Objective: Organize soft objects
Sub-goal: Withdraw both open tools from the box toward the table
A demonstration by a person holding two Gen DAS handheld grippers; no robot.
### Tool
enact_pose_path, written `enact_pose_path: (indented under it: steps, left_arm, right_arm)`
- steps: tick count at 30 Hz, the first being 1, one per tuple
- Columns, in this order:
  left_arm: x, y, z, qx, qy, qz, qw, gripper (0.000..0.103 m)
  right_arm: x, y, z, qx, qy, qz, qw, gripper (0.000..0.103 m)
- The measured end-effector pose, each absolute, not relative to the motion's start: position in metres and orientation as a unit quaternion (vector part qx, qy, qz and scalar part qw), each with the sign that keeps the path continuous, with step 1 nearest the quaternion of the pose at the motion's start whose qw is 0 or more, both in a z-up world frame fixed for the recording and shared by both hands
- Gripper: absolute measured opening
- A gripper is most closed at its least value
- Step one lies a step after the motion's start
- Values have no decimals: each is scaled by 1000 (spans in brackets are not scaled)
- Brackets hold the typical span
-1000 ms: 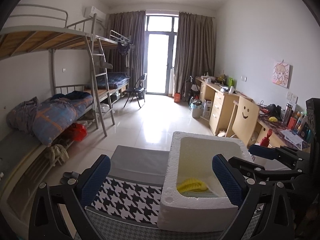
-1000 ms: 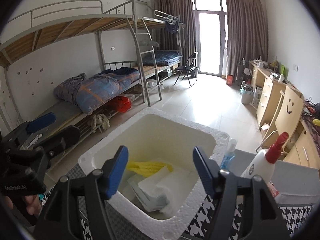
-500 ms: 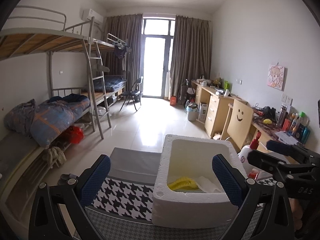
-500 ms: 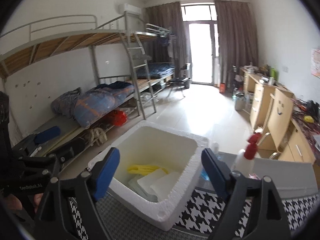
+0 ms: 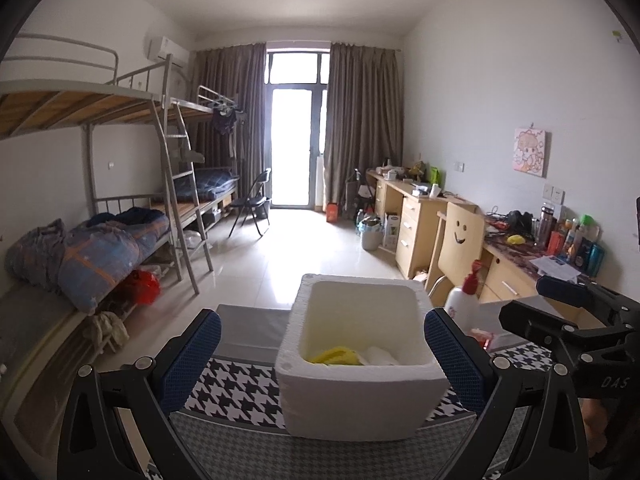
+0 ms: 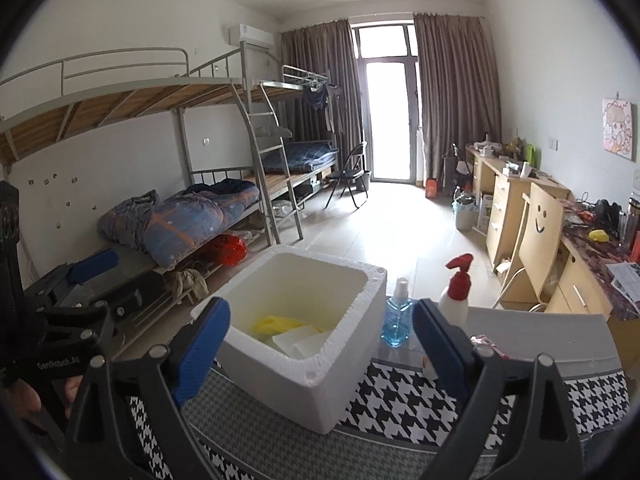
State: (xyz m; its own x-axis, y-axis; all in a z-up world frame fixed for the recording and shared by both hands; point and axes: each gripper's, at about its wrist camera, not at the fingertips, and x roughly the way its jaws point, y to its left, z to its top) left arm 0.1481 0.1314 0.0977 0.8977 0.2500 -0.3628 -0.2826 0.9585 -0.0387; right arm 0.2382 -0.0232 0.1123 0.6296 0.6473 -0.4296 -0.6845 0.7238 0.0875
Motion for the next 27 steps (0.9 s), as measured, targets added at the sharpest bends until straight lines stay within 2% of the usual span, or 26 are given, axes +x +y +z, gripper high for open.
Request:
enact_pose_path:
  steps: [13,27]
  left_arm:
    - [118,93,105,-16,162,108,981,102]
    - [92,63,100,-4,146,74,986,102]
  right_arm:
    - [192,-72,126,-26,178,358,916,98]
    - [174,-96,115,-21,162,347,924,102]
